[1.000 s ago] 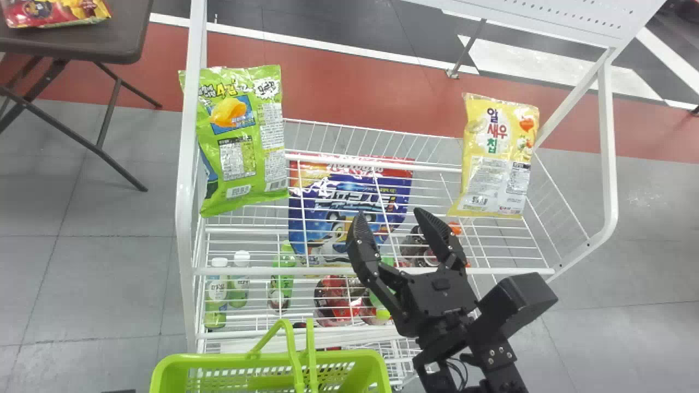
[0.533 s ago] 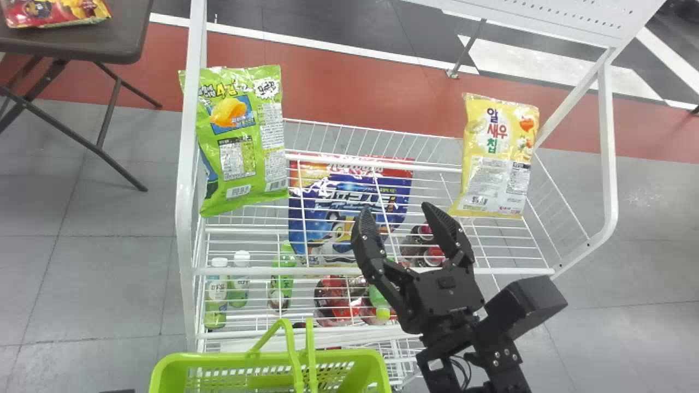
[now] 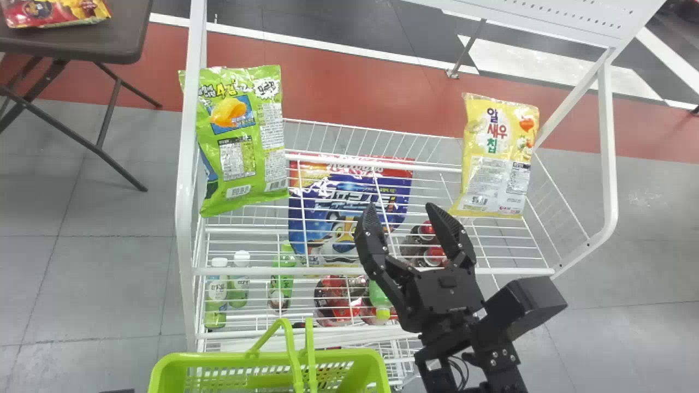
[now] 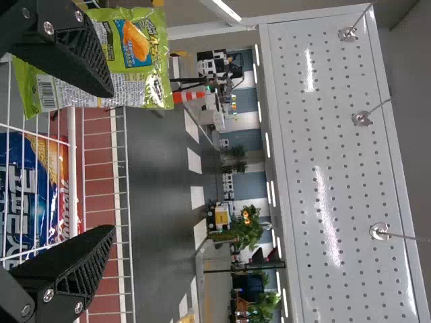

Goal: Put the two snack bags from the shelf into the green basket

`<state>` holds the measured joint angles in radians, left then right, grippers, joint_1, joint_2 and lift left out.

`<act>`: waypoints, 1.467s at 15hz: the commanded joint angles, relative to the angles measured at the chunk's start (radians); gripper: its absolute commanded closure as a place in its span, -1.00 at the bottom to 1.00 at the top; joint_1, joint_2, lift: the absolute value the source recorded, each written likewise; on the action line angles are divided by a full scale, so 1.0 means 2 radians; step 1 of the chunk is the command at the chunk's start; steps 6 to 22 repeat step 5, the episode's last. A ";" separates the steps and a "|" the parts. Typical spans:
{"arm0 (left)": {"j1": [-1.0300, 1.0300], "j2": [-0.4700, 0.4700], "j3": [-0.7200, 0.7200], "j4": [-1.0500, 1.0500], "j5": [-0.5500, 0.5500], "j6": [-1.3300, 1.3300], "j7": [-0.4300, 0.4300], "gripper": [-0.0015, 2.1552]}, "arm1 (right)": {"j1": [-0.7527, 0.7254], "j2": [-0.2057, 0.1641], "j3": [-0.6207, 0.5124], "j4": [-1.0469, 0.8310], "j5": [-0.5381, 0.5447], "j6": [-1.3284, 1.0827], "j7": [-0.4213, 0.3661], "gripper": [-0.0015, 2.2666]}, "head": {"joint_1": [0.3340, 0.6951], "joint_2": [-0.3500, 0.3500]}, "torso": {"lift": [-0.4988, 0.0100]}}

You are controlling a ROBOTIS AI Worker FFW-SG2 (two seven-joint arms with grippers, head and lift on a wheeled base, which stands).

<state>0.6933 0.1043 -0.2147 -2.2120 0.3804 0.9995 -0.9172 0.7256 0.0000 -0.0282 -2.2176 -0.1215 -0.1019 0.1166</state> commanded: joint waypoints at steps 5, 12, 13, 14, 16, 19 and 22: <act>0.000 0.001 0.000 0.000 0.000 0.000 -0.001 0.94 | 0.001 0.000 0.000 0.000 -0.001 0.002 0.000 -0.89 | 1.00 -1.00 | 0.95; 0.000 0.001 0.000 0.000 0.000 0.000 -0.001 0.94 | 0.001 0.000 0.000 0.000 -0.001 0.002 0.000 -0.89 | 1.00 -1.00 | 0.95; 0.000 0.001 0.000 0.000 0.000 0.000 -0.001 0.94 | 0.001 0.000 0.000 0.000 -0.001 0.002 0.000 -0.89 | 1.00 -1.00 | 0.95; 0.000 0.001 0.000 0.000 0.000 0.000 -0.001 0.94 | 0.001 0.000 0.000 0.000 -0.001 0.002 0.000 -0.89 | 1.00 -1.00 | 0.95; 0.000 0.001 0.000 0.000 0.000 0.000 -0.001 0.94 | 0.001 0.000 0.000 0.000 -0.001 0.002 0.000 -0.89 | 1.00 -1.00 | 0.95; 0.000 0.001 0.000 0.000 0.000 0.000 -0.001 0.94 | 0.001 0.000 0.000 0.000 -0.001 0.002 0.000 -0.89 | 1.00 -1.00 | 0.95; 0.000 0.001 0.000 0.000 0.000 0.000 -0.001 0.94 | 0.001 0.000 0.000 0.000 -0.001 0.002 0.000 -0.89 | 1.00 -1.00 | 0.95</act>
